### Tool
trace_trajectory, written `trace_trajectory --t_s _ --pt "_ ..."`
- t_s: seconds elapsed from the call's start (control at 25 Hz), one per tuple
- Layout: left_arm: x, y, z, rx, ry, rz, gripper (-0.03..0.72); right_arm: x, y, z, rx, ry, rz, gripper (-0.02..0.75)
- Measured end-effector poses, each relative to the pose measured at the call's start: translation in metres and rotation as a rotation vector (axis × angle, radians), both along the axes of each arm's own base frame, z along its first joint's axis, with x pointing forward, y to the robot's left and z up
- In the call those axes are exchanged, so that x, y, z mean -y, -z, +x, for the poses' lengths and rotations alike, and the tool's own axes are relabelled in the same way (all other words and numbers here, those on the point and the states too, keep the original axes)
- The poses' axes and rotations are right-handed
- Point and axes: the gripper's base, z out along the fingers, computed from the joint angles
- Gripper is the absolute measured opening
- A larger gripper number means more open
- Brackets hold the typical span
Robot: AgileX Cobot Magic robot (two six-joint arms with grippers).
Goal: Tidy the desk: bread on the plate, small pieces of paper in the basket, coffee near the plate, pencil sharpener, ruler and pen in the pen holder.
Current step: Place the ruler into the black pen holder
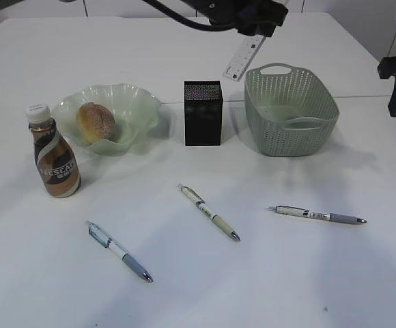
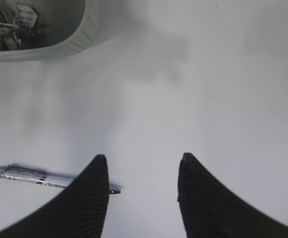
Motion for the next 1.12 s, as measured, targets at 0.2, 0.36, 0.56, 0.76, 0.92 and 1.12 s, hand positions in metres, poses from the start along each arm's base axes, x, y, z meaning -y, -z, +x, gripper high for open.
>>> trace_trajectory --t_s 0.2,0.36,0.56,0.76,0.92,1.12 --pt "-0.008 -0.034 -0.01 0.075 0.003 -0.041 0.244 -0.001 0.0 0.0 0.003 0.001 0.006 0.37" --pt "-0.023 -0.058 -0.015 0.102 -0.012 -0.068 0.244 -0.002 0.0 0.001 0.007 -0.001 0.022 0.37" --pt "-0.047 -0.084 -0.019 0.115 -0.01 -0.097 0.244 -0.003 0.0 0.001 0.008 0.0 0.031 0.37" --pt "-0.07 -0.094 -0.014 0.09 0.069 -0.154 0.244 -0.003 0.0 0.001 0.009 0.0 0.041 0.37" --pt "-0.077 -0.095 -0.014 0.125 0.171 -0.145 0.244 -0.003 0.0 0.001 0.009 0.0 0.041 0.37" --pt "-0.084 -0.096 -0.011 0.177 0.219 -0.114 0.244 -0.004 0.0 0.001 0.009 0.001 0.043 0.37"
